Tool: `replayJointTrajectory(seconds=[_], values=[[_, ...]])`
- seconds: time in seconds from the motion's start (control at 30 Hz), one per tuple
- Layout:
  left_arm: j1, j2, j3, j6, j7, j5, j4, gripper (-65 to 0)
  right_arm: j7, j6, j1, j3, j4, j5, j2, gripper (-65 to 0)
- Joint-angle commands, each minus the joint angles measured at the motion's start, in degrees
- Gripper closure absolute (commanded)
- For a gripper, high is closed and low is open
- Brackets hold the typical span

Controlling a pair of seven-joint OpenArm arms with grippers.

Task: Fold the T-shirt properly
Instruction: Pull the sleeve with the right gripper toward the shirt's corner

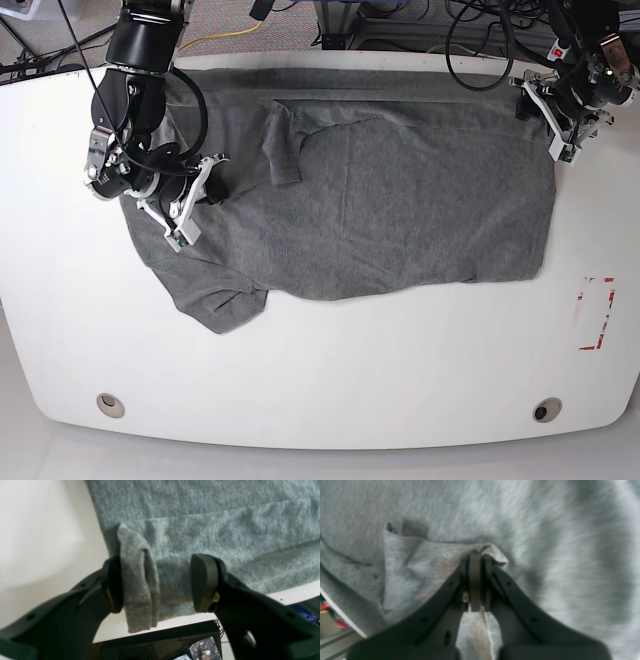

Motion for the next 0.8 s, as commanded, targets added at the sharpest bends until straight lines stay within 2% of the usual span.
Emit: replayJointTrajectory(seconds=[0.0,0.23,0.77], values=[[-0.18,-0.88,-0.15,-0.03,-0.64,-0.41,0.76,-36.7,1.23,0.1,2.75,0.28,2.12,0.97,1.56,0.0],[-0.18,-0.97,-0.15,-0.03,-0.64,-0.32,0.76,-36.7,1.23,0.1,6.62,0.11,0.27,0.89,2.18,0.0],[-0.18,-0.97,-0.15,-0.03,-0.64,-0.32,0.76,-36.7,3.69,0.1,14.8,0.11,-12.65,0.8,2.18,0.0]])
